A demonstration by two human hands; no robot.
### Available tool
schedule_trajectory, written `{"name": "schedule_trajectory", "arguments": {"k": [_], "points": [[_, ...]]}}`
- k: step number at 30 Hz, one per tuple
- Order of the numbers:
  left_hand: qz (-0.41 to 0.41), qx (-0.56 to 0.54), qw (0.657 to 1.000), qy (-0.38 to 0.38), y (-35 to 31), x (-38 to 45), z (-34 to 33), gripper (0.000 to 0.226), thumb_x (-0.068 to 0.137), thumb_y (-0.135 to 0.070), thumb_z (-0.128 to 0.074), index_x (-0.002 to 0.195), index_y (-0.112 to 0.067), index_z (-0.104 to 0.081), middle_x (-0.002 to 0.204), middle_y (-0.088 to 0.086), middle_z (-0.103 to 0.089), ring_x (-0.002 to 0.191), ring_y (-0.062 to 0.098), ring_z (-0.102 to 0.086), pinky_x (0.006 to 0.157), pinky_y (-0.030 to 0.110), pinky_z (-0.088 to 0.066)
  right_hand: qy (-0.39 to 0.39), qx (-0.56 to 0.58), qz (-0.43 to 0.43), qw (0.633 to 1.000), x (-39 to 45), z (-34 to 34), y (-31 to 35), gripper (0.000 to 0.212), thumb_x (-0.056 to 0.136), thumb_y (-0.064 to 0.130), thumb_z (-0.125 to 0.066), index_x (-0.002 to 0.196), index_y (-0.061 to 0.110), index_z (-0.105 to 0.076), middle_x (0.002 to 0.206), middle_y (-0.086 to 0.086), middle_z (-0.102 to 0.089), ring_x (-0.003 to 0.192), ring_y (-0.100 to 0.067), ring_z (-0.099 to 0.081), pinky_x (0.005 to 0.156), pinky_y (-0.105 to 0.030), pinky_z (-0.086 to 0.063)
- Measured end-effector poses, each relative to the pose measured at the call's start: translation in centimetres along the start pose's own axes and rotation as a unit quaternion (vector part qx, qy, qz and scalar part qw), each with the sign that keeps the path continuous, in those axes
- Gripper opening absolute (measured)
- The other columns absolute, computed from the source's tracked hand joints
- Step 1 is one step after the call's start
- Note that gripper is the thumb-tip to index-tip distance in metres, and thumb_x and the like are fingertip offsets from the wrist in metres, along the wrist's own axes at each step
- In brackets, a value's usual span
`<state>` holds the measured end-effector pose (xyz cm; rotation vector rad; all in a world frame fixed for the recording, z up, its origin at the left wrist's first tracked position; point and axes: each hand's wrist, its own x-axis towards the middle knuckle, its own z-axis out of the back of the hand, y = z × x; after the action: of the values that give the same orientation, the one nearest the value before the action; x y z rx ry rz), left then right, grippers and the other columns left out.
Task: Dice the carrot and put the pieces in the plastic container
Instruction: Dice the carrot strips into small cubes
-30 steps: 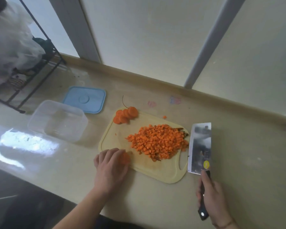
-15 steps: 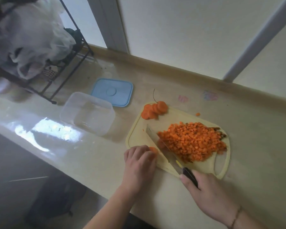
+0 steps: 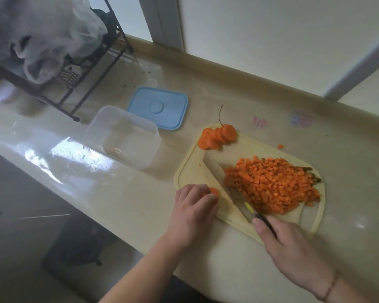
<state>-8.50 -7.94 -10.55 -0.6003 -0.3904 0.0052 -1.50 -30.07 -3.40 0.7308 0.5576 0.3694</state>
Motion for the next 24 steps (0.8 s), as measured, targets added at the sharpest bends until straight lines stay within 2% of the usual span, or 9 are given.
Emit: {"name": "schedule_trajectory", "arguments": {"k": [3, 6, 9, 13, 18, 24], "points": [[-0.022, 0.007, 1.000, 0.001, 0.2, 0.3, -0.1, 0.011, 0.094, -0.021, -0.073, 0.100, -0.013, -0.074, 0.109, -0.001, -0.063, 0.096, 0.028, -0.059, 0.086, 0.039, -0.048, 0.005, -0.013, 0.003, 1.000, -0.3, -0.8, 0.3, 0.079, 0.077, 0.087, -0.016, 0.068, 0.018, -0.052, 0.062, 0.000, -0.058, 0.057, -0.010, -0.056, 0.057, -0.035, -0.042], [-0.046, 0.003, 0.999, -0.002, 0.5, 0.5, -0.2, 0.012, 0.093, -0.016, -0.073, 0.099, -0.007, -0.076, 0.106, 0.005, -0.067, 0.096, 0.030, -0.060, 0.088, 0.038, -0.050, 0.002, -0.023, 0.004, 1.000, -0.7, -1.6, 0.3, 0.069, 0.080, 0.085, -0.016, 0.070, 0.025, -0.047, 0.058, 0.001, -0.055, 0.059, -0.011, -0.055, 0.060, -0.040, -0.044], [-0.061, -0.005, 0.998, -0.003, 0.3, 0.8, 0.1, 0.012, 0.088, -0.009, -0.077, 0.098, -0.002, -0.075, 0.101, 0.011, -0.069, 0.094, 0.028, -0.058, 0.090, 0.032, -0.050, 0.003, -0.019, 0.010, 1.000, -1.1, -1.5, 0.5, 0.068, 0.082, 0.084, -0.016, 0.069, 0.024, -0.046, 0.058, 0.002, -0.056, 0.058, -0.010, -0.055, 0.059, -0.039, -0.042], [-0.051, -0.001, 0.999, -0.002, 0.0, 0.8, 0.1, 0.011, 0.088, -0.009, -0.077, 0.097, -0.003, -0.075, 0.103, 0.009, -0.070, 0.095, 0.027, -0.059, 0.092, 0.030, -0.050, 0.018, -0.026, 0.019, 0.999, -1.3, -0.6, 0.9, 0.073, 0.080, 0.085, -0.013, 0.068, 0.021, -0.045, 0.063, 0.002, -0.059, 0.054, -0.009, -0.054, 0.056, -0.037, -0.041], [-0.041, -0.012, 0.999, 0.015, 0.2, 0.7, 0.2, 0.012, 0.092, -0.012, -0.073, 0.101, -0.004, -0.075, 0.111, 0.007, -0.070, 0.098, 0.027, -0.060, 0.095, 0.029, -0.050, 0.027, -0.043, 0.008, 0.999, -1.9, -0.6, 0.2, 0.063, 0.080, 0.084, -0.013, 0.071, 0.030, -0.043, 0.069, 0.011, -0.058, 0.060, -0.010, -0.053, 0.060, -0.036, -0.042], [-0.040, -0.014, 0.999, 0.018, 0.2, 0.7, 0.1, 0.011, 0.093, -0.012, -0.074, 0.100, -0.004, -0.075, 0.110, 0.007, -0.069, 0.098, 0.029, -0.061, 0.093, 0.031, -0.051, 0.044, -0.077, 0.016, 0.996, -1.2, -0.7, 0.6, 0.072, 0.079, 0.081, -0.001, 0.073, 0.024, -0.045, 0.062, 0.000, -0.056, 0.064, -0.013, -0.055, 0.062, -0.039, -0.044]]}}
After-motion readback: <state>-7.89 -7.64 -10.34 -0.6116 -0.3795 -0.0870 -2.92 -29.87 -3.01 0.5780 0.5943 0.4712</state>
